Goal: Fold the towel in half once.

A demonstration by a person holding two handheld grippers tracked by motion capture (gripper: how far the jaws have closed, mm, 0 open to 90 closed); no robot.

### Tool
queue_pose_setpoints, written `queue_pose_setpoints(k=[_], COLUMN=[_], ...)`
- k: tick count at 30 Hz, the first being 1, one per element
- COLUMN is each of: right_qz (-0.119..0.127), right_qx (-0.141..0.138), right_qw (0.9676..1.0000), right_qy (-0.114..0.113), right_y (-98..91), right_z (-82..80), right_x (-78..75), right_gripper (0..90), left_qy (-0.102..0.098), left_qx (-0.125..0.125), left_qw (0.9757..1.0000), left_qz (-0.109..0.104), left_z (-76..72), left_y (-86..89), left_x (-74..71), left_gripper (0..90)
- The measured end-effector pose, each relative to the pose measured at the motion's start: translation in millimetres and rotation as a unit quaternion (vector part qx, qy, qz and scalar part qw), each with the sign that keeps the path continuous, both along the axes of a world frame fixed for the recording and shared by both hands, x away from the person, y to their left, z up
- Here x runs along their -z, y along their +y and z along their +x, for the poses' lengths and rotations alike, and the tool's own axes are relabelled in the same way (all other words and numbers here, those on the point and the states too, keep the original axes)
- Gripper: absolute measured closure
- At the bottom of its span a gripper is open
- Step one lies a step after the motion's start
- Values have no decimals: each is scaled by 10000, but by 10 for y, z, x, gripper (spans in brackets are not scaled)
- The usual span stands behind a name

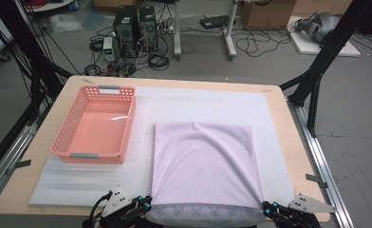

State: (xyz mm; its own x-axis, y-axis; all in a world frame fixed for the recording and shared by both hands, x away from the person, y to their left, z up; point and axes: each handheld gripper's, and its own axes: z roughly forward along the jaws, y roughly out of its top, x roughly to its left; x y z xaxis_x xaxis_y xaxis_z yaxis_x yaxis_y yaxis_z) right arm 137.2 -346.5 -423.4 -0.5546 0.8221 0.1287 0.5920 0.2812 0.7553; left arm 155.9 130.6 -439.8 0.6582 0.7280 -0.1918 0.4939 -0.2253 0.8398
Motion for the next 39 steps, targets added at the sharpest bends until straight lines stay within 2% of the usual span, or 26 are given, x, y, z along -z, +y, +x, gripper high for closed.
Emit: queue_pose_setpoints(k=[2, 3, 6, 9, 11, 14, 15, 18, 21, 23, 24, 25, 26, 27, 29, 33, 39], right_qz=[-1, 35, 49, 60, 41, 56, 33, -65, -155, -338, -376, -382, -362, -387, -396, -396, -407], right_qx=[134, 225, 388, 540, 616, 719, 736, 745, 740, 694, 692, 661, 604, 589, 619, 702, 652], right_qw=[9999, 9997, 9989, 9981, 9977, 9972, 9971, 9972, 9971, 9970, 9969, 9971, 9975, 9975, 9973, 9967, 9968], right_qy=[-41, -53, -239, -286, -289, -209, -165, -68, 26, 90, 63, 68, 97, 102, 83, 89, 205], right_y=[4, 4, 2, -3, 5, 33, 46, 86, 153, 194, 207, 208, 214, 215, 202, 102, -13], right_z=[47, 80, 212, 398, 534, 718, 772, 918, 1005, 1042, 1043, 1046, 1041, 1040, 1026, 960, 735], right_x=[15, 13, -13, -17, -5, 27, 43, 106, 160, 204, 211, 204, 197, 195, 188, 150, 76], right_gripper=[713, 676, 640, 642, 648, 663, 665, 673, 679, 710, 731, 798, 839, 850, 858, 864, 865], left_qy=[66, 59, 0, 28, 29, 101, 186, 321, 369, 257, 201, 186, 172, 128, 135, 203, 341], left_qx=[-169, -187, -313, -409, -480, -598, -624, -646, -548, -565, -598, -579, -569, -572, -602, -627, -356], left_qw=[9998, 9998, 9994, 9990, 9988, 9981, 9978, 9974, 9977, 9977, 9974, 9973, 9972, 9970, 9969, 9973, 9986], left_qz=[-73, -83, -111, -174, -131, -68, -91, -46, 151, 270, 343, 404, 446, 506, 496, 320, 168], left_z=[85, 133, 298, 487, 614, 807, 865, 980, 1009, 996, 990, 986, 980, 970, 949, 879, 694], left_y=[2, 9, 24, 10, -12, -14, -13, -35, -103, -139, -149, -147, -157, -163, -150, -34, 105], left_x=[-11, -25, -72, -94, -86, -33, -10, 58, 109, 127, 127, 127, 127, 122, 109, 57, 16], left_gripper=[654, 628, 599, 574, 569, 567, 567, 573, 602, 633, 678, 746, 849, 856, 862, 865, 870])
